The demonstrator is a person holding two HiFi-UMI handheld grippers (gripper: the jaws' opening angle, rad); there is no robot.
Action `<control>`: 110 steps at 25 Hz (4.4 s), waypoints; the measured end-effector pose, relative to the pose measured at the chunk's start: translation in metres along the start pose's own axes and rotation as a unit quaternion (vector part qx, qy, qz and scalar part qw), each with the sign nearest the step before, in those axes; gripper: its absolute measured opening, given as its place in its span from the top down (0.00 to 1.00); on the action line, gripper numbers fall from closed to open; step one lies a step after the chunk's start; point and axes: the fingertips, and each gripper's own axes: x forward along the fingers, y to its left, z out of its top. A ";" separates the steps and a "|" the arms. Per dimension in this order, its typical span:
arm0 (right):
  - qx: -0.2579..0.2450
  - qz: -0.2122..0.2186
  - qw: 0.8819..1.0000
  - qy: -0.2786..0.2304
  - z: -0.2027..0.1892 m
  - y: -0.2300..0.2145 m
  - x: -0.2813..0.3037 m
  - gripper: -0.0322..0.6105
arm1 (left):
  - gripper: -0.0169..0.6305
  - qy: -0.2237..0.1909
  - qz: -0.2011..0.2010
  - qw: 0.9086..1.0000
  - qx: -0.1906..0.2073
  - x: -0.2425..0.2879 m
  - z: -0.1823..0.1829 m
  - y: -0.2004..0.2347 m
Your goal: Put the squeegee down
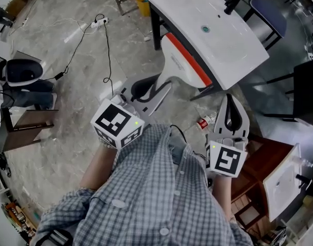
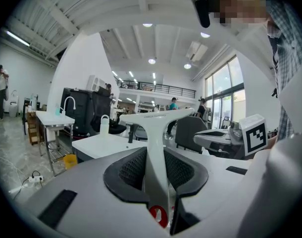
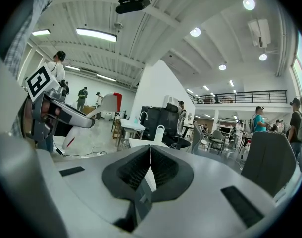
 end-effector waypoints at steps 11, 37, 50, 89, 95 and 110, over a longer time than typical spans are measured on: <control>0.012 -0.041 0.999 0.007 -0.006 -0.026 -0.016 0.94 | 0.82 0.010 -0.024 1.000 0.016 0.020 0.008 -0.008; 0.051 -0.191 0.979 0.052 -0.024 -0.109 0.010 0.94 | 0.82 0.069 -0.189 0.977 0.073 0.166 0.017 -0.009; 0.077 -0.284 0.952 0.085 -0.033 -0.146 0.024 0.94 | 0.82 0.121 -0.275 0.947 0.112 0.241 0.006 -0.003; 0.100 -0.424 0.884 0.168 -0.049 -0.160 0.007 0.94 | 0.82 0.284 -0.451 0.793 0.295 0.332 -0.128 -0.009; 0.105 -0.438 0.876 0.176 -0.054 -0.163 0.001 0.94 | 0.82 0.305 -0.463 0.774 0.305 0.335 -0.149 -0.015; 0.112 -0.447 0.868 0.185 -0.061 -0.167 -0.002 0.94 | 0.82 0.315 -0.470 0.731 0.381 0.336 -0.170 -0.018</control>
